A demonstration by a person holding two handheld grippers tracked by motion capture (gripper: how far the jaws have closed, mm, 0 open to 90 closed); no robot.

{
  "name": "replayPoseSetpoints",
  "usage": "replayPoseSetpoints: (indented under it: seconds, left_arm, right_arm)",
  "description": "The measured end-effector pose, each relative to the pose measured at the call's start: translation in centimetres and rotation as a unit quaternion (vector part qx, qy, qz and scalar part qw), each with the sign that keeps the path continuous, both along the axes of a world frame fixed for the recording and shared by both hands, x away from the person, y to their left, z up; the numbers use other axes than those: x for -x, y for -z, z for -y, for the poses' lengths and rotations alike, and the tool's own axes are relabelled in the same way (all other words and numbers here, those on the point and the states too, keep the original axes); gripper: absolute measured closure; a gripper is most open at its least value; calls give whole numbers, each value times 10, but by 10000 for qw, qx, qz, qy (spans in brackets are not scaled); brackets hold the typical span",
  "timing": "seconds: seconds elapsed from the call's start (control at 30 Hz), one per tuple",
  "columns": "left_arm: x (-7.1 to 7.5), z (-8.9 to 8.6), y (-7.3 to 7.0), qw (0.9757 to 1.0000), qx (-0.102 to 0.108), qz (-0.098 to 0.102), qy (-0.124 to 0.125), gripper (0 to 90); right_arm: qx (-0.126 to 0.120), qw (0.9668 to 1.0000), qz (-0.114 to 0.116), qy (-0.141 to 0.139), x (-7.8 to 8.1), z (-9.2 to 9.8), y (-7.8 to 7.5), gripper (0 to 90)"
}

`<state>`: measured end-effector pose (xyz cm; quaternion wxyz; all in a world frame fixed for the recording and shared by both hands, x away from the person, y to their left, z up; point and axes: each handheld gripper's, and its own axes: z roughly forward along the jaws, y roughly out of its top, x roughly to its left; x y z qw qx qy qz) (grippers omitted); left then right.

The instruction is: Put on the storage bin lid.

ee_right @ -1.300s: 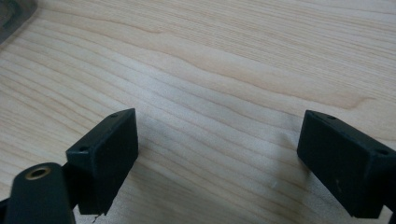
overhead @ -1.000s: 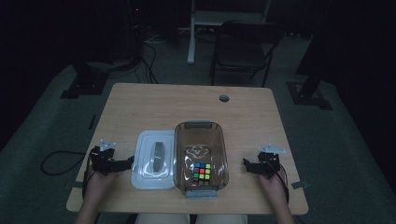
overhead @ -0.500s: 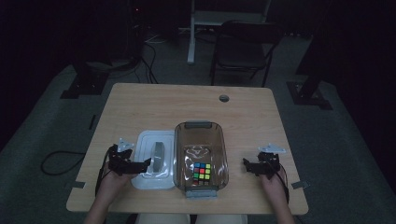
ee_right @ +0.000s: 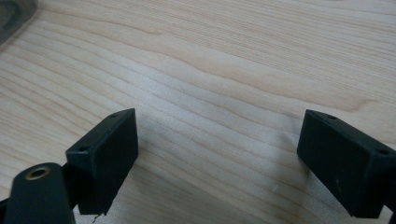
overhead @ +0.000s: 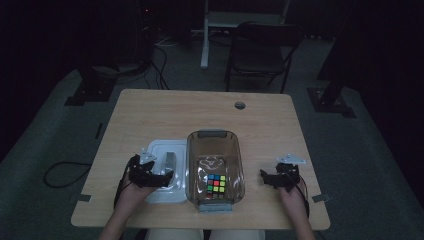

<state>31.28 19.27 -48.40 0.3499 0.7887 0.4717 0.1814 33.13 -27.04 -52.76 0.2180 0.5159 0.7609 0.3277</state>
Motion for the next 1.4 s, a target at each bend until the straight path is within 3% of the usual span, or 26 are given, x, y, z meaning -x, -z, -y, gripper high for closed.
replayPoseSetpoints:
  seconds: [0.33, 0.4, 0.6, 0.9, 1.23, 1.4]
  left_arm:
    - [-8, 17, 6, 10000, 20, 73, -20, 65]
    - [-9, 18, 7, 9999, 18, 108, -4, 160]
    - [-15, 21, 14, 9999, -90, 5, -100, 167]
    - [-17, 22, 18, 9997, -8, 37, -221, 352]
    - [-18, 20, 17, 9997, 195, 5, -170, 539]
    - [-19, 15, 17, 9991, 249, 71, -350, 611]
  right_arm:
    - [0, 10000, 0, 0, 0, 0, 0, 123]
    - [0, 10000, 0, 1, 0, 0, 0, 122]
    - [0, 10000, 1, 1, 0, 0, 0, 123]
    - [1, 10000, 1, -1, 0, 0, 0, 123]
    - [-2, 10000, -1, 8, 1, -1, 0, 124]
    - [-3, 10000, 0, 12, 1, -1, 0, 124]
